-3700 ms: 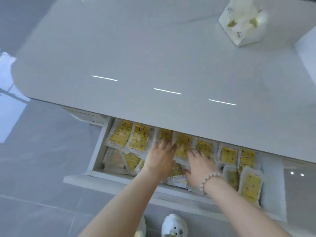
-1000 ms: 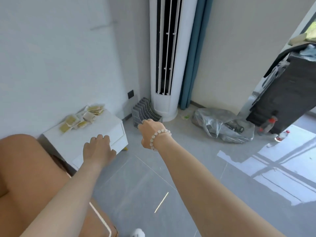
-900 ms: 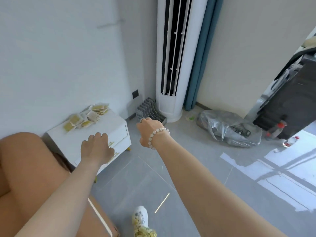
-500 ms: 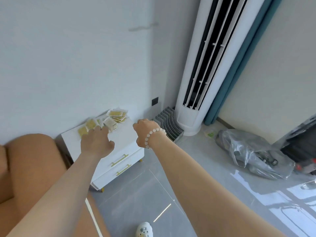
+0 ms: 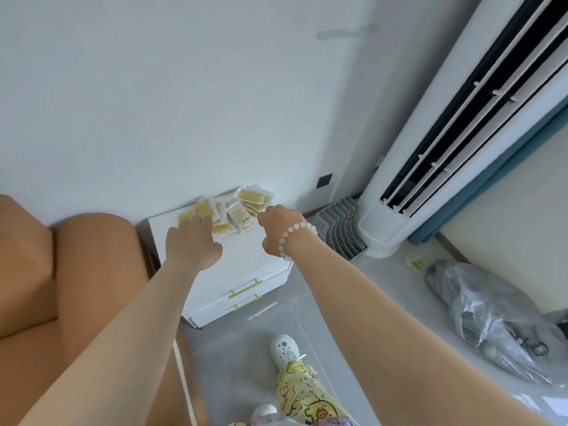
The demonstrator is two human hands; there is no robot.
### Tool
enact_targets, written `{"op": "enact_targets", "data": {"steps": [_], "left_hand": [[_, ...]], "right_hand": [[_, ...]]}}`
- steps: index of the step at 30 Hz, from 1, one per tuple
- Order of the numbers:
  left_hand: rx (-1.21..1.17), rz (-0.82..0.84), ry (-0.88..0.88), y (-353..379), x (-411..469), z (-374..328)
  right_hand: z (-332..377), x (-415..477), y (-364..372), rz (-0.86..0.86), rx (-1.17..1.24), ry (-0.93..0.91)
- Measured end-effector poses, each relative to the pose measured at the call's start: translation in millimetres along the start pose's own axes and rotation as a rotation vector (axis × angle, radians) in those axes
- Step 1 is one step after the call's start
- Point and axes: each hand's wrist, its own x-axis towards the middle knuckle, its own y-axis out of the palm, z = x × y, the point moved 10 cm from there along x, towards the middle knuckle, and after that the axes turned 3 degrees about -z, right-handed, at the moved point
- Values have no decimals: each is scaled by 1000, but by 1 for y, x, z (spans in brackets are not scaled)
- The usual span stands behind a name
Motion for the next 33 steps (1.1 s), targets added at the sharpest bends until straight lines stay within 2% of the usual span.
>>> {"op": "enact_targets", "data": {"steps": [7,15,23,30,33], "left_hand": [[35,63,-58,32,52,38],[59,129,-92,71,150,69],[-17,223,-127,134,221,88],[-110,265,-211,190,220,132],[-169,309,-233,221,223,147]], "right_hand": [[17,82,20,67,-40,-115],[15,202,71,233,-17,-177],[-21,283,135,440,-81,-93],[12,327,181,469,-66,-50],[18,342,213,467,-26,64]]}}
